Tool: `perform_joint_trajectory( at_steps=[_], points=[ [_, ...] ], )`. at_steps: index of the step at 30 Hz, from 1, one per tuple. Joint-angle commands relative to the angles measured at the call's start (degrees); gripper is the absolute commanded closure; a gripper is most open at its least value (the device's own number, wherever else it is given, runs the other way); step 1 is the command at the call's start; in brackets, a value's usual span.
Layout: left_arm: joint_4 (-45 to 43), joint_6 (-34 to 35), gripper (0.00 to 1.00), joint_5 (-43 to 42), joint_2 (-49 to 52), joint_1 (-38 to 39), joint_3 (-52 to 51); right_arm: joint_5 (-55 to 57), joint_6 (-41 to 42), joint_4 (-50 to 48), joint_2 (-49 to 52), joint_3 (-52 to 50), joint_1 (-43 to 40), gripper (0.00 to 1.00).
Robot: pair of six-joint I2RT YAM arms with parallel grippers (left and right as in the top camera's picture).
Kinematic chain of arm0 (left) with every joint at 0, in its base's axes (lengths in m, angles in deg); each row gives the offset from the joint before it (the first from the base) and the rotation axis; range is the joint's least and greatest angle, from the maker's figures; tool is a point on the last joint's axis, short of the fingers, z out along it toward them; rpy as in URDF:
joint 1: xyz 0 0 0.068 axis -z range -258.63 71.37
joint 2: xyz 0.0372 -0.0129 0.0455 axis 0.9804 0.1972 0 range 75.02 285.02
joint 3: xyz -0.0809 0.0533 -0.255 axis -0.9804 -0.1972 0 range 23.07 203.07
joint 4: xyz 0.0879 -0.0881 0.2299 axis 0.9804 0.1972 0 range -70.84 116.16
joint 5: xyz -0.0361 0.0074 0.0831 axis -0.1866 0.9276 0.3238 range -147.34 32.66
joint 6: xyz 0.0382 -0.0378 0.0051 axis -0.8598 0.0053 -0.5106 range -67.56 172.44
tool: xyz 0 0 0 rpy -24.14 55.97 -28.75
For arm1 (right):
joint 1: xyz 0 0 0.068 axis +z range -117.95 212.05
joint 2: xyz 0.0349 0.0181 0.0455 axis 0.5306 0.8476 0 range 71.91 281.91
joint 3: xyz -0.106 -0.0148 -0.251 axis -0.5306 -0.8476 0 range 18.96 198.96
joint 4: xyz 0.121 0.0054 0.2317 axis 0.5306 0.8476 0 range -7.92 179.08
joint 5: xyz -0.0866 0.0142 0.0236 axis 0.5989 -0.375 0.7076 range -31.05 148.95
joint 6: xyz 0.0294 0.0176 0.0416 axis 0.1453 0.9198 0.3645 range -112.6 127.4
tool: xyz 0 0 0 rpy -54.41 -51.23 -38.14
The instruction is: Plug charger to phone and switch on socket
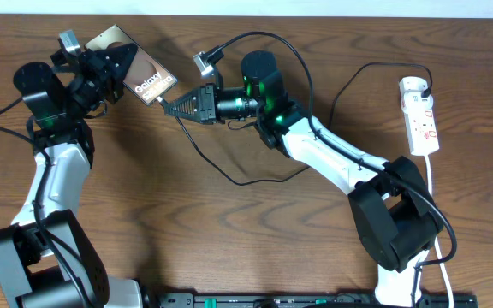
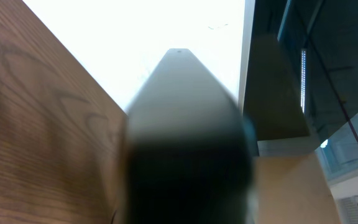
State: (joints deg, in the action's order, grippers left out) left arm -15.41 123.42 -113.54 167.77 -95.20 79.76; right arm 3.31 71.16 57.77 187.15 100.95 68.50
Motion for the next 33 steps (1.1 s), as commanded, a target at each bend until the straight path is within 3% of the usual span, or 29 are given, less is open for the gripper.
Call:
perform_joint_trajectory(
  at_steps=[1, 33],
  points=[
    [-0.46, 0.90, 0.92, -4.15, -0.61, 1.92, -0.11, 3.87, 0.50, -0.98, 0.20, 0.81, 0.70, 0.99],
    [-0.46, 0.57, 0.92, -3.63, -0.59, -2.75, -0.11, 0.79, -1.27, 0.07, 0.20, 0.81, 0.50, 0.99]
  ],
)
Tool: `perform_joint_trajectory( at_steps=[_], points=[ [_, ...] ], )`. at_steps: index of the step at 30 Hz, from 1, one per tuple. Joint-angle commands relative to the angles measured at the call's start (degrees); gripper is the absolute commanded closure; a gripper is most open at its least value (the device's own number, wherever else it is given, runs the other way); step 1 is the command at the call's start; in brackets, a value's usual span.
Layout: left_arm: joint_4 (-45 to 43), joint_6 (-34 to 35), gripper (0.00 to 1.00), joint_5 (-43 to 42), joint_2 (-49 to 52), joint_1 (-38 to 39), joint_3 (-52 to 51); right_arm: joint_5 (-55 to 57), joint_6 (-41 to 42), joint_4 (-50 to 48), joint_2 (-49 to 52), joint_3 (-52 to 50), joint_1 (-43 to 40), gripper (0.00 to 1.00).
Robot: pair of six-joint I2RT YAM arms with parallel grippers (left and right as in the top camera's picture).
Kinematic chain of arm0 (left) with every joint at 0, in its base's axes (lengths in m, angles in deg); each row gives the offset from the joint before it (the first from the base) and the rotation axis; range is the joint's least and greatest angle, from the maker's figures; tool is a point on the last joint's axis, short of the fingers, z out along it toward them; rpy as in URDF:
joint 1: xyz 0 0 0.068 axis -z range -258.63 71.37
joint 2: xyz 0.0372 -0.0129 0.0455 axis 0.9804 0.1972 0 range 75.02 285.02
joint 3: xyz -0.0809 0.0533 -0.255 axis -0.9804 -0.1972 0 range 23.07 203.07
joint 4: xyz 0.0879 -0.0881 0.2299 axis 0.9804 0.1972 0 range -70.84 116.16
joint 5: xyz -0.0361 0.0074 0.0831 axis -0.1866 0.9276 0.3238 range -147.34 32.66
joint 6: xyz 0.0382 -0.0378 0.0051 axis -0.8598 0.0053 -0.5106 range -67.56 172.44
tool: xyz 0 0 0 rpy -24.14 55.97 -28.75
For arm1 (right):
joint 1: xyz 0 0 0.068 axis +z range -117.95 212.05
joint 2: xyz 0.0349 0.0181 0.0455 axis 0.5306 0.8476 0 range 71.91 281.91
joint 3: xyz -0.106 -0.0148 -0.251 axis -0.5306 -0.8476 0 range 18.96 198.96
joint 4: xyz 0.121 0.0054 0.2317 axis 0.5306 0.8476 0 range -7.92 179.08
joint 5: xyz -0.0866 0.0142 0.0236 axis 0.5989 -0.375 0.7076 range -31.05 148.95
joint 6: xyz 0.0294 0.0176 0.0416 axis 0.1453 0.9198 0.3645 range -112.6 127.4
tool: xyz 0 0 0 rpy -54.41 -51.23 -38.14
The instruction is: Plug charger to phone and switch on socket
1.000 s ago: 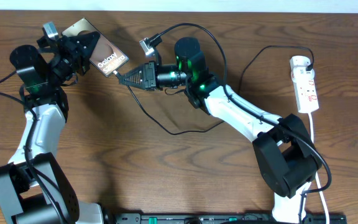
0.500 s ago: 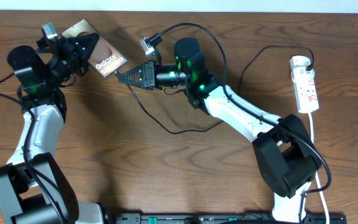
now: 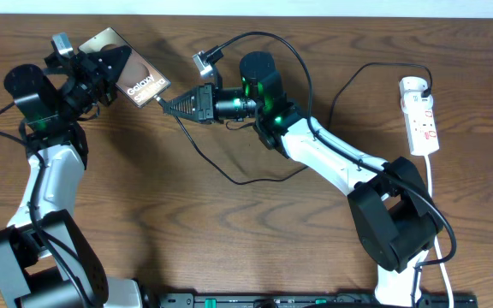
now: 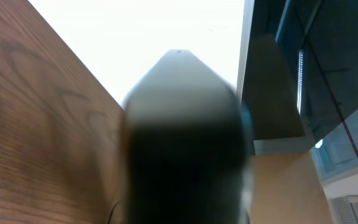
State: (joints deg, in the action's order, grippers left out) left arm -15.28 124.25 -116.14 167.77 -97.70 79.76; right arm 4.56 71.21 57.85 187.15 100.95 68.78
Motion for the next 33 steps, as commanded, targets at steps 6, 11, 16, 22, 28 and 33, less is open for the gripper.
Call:
perform_joint_trajectory(
  at_steps=[6, 11, 16, 22, 28, 33],
  points=[
    [-0.59, -1.42, 0.93, -0.50, -0.59, -0.26, -0.11, -1.64, -0.35, -1.18, 0.20, 0.83, 0.11, 0.99],
    [-0.61, -1.44, 0.93, -0.42, -0.59, -0.28, -0.11, -4.63, 2.60, -3.85, 0.20, 0.83, -0.55, 0.99],
    [-0.59, -1.40, 0.93, -0.22, -0.59, -0.33, -0.11, -6.36, 4.48, -4.76, 0.20, 0.81, -1.40, 0.99],
    [-0.59, -0.98, 0.93, -0.24, -0.59, -0.72, -0.11, -9.53, 5.03, -4.76, 0.22, 0.81, -2.34, 0.99],
    [-0.61, 0.11, 0.93, -0.87, -0.59, -2.89, -0.11, -12.72, 5.40, -6.32, 0.22, 0.81, -3.69, 0.99],
    [-0.81, 0.11, 0.92, -1.92, -0.59, -4.13, -0.11, -14.16, 6.60, -8.52, 0.81, 0.81, -4.22, 0.99]
  ],
)
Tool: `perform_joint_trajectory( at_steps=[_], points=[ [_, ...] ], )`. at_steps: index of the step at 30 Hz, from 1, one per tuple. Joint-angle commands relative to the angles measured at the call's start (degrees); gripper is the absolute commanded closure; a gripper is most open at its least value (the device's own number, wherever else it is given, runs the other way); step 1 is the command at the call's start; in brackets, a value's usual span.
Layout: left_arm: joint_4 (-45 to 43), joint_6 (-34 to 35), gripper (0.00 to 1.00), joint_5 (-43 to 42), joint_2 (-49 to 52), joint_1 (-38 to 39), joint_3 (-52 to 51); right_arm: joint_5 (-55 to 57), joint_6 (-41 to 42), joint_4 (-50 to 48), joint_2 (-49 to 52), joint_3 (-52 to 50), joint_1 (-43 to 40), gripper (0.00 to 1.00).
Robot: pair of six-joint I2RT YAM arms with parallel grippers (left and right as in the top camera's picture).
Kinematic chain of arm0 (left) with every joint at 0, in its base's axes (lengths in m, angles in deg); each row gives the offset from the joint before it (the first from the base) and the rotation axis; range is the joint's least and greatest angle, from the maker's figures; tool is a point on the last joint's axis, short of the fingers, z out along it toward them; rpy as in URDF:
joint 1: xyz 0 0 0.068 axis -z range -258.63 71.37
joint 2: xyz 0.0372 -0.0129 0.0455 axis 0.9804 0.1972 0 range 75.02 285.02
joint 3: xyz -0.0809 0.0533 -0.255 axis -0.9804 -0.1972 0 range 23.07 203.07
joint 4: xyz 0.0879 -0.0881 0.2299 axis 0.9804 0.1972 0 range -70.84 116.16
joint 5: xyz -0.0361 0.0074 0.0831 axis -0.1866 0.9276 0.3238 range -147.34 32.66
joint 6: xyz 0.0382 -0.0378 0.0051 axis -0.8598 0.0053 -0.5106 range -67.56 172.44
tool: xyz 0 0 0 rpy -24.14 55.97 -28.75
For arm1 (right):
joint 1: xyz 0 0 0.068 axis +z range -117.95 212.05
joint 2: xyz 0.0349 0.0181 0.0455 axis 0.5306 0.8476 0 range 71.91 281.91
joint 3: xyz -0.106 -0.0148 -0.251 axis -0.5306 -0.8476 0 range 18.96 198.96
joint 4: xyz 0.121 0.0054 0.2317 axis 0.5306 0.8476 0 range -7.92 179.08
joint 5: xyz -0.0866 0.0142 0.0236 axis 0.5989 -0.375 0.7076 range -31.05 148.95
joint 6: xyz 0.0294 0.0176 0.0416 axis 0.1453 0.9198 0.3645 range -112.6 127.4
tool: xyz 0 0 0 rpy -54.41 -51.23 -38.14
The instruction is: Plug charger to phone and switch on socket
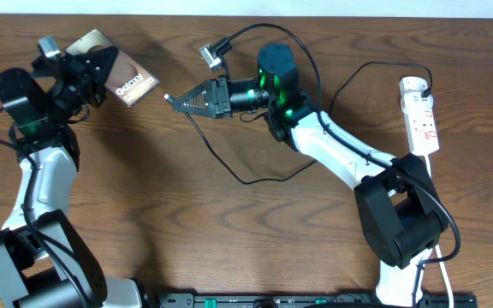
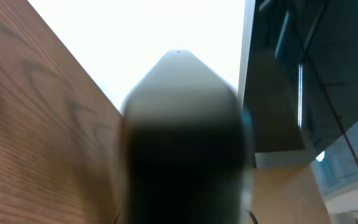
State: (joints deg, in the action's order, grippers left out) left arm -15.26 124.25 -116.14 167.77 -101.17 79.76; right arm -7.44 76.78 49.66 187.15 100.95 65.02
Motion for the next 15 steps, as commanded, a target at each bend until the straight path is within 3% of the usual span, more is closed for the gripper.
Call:
perform_joint_trajectory(
  at_steps=[1, 4, 6, 10, 12, 15],
  points=[
    [-0.85, 0.11, 0.92, -2.08, -0.59, -0.70, -0.11, -2.38, 1.46, -0.94, 1.42, 0.81, -0.46, 0.99],
    [-0.83, 0.11, 0.93, -2.25, -0.59, -0.70, -0.11, -3.78, 6.19, -6.56, 4.96, 0.81, -0.37, 0.99],
    [-0.83, 0.11, 0.93, -2.27, -0.59, -0.70, -0.11, -4.83, 13.27, -15.89, 8.37, 0.83, -0.22, 0.99],
    [-0.83, 0.09, 0.93, -2.27, -0.59, -0.70, -0.11, -1.40, 34.95, -46.21, 15.63, 0.90, -0.28, 0.99],
    [-0.83, 0.09, 0.92, -2.27, -0.59, -0.70, -0.11, 1.18, 42.97, -56.50, 18.27, 1.20, -0.50, 0.99],
    [-0.83, 0.09, 0.93, -2.34, -0.59, -0.70, -0.11, 0.44, 45.64, -57.83, 20.59, 1.40, -0.68, 0.99]
  ],
)
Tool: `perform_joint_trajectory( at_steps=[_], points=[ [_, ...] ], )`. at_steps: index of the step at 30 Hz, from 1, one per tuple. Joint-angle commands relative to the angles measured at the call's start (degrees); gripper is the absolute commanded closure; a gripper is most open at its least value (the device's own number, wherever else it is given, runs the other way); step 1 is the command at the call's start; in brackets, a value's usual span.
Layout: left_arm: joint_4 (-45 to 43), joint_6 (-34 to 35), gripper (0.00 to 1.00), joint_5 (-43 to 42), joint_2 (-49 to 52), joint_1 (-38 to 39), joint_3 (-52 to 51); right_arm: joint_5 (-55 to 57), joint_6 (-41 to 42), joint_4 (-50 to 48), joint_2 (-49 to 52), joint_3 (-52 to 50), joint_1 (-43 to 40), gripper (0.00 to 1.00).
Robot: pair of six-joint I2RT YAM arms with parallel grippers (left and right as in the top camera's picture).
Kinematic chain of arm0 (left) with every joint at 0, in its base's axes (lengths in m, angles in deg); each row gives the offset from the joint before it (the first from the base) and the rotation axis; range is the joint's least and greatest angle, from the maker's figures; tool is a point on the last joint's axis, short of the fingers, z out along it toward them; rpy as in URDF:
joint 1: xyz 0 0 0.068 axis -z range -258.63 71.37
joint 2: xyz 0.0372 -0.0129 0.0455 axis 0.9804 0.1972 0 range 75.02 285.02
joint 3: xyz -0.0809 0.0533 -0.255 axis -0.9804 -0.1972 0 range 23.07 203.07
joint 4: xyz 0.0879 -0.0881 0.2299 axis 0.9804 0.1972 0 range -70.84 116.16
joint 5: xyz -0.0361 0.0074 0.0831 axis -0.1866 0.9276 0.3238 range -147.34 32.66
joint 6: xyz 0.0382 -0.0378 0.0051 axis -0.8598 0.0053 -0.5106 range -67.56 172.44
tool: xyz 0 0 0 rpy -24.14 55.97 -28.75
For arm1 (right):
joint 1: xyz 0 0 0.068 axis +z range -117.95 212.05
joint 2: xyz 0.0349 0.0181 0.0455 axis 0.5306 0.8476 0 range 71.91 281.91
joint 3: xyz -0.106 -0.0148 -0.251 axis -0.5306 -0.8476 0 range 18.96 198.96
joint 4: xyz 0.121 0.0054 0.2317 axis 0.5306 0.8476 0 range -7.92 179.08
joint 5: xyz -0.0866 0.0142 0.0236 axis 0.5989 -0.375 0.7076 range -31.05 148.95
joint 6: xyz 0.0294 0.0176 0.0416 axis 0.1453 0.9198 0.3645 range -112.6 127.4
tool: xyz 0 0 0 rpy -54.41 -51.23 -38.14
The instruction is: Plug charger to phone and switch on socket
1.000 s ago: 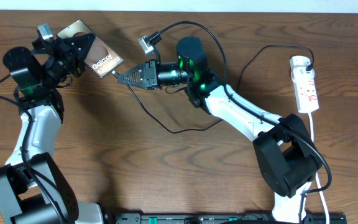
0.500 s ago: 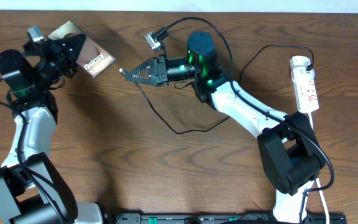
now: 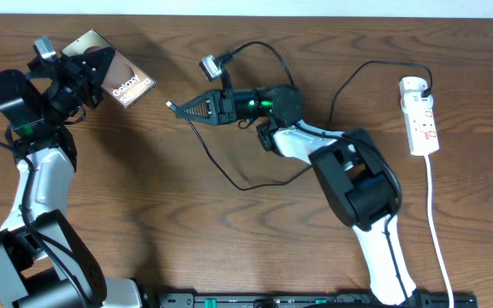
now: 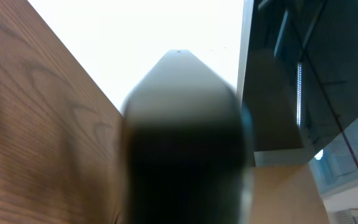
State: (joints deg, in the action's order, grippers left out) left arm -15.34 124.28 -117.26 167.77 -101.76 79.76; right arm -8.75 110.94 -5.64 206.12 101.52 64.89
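The phone (image 3: 120, 80), gold-brown with "Galaxy" on its screen, is held tilted above the table's far left corner, my left gripper (image 3: 92, 73) shut on it. In the left wrist view the phone (image 4: 182, 143) fills the middle as a dark blur. My right gripper (image 3: 184, 108) points left and is shut on the charger plug (image 3: 170, 106), whose tip stands a short gap right of the phone's lower end. The black cable (image 3: 229, 178) loops across the table to the white socket strip (image 3: 420, 115) at the right, where it is plugged in.
A small silver camera (image 3: 210, 65) sits on the right wrist. A white cord (image 3: 435, 214) runs from the socket strip down the table's right side. A black rail (image 3: 272, 301) lies along the near edge.
My right arm has changed its pose, with the wrist lower and flatter. The plug tip has shifted slightly right and down. The phone and left gripper have barely moved.
First the plug tip was at the phone's lower end, both grippers shut on their things. Then the phone had shifted a little left, with the plug still against it. After that the phone was farther left and the plug apart from it, and the gap remains.
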Motion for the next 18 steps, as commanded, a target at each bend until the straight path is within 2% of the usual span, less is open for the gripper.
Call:
perform_joint_trajectory(
  at_steps=[1, 18],
  points=[
    [-0.74, 0.07, 0.93, -1.40, -0.59, -0.11, -0.11, 1.68, 11.50, -2.54, 1.77, 0.83, -0.46, 0.99],
    [-0.74, 0.00, 0.92, -1.88, -0.59, 0.61, -0.20, 3.43, 11.28, -2.54, 1.64, 3.76, 1.53, 0.99]
  ],
)
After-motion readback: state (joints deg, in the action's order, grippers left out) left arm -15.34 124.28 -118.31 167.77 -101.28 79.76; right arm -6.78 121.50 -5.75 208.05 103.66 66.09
